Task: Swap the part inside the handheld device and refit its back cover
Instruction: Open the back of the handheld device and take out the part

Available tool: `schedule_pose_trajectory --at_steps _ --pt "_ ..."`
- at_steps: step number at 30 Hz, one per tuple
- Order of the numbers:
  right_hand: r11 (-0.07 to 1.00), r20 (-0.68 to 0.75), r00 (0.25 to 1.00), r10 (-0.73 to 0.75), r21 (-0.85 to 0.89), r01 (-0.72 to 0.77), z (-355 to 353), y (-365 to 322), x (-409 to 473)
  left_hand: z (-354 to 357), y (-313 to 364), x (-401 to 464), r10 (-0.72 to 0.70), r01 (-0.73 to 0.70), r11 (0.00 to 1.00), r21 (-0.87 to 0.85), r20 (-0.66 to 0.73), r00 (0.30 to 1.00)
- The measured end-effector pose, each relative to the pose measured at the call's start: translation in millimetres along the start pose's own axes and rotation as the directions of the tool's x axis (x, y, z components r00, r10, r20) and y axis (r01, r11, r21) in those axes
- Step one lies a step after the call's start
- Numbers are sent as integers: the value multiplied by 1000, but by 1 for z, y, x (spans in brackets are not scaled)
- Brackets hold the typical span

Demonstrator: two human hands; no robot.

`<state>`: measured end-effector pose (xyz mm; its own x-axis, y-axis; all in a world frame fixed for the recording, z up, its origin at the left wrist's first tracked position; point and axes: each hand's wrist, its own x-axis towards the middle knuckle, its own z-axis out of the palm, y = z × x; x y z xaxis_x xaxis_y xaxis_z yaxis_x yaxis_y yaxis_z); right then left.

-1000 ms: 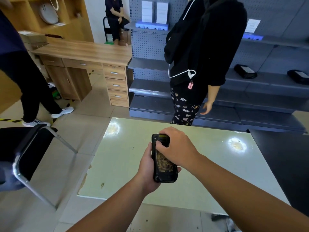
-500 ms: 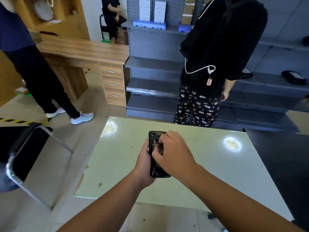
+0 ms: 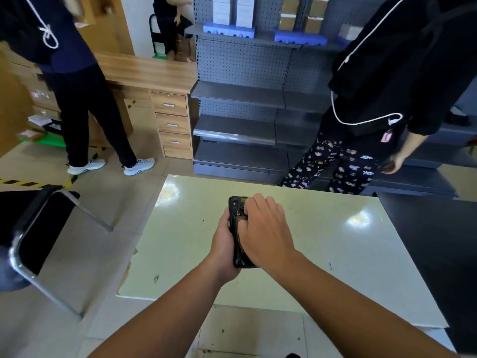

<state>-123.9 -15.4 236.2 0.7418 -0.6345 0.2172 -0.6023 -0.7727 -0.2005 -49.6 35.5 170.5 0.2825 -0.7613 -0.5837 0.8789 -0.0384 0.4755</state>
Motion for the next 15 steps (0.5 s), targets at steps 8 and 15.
schedule_pose_trajectory --at_steps 8,15 --pt "997 -16 1000 16 71 -15 4 -8 3 -5 1 -4 -12 12 1000 -9 45 999" --pt "984 -35 997 71 167 -64 6 -11 6 -1 3 -1 21 -21 1000 -5 39 999"
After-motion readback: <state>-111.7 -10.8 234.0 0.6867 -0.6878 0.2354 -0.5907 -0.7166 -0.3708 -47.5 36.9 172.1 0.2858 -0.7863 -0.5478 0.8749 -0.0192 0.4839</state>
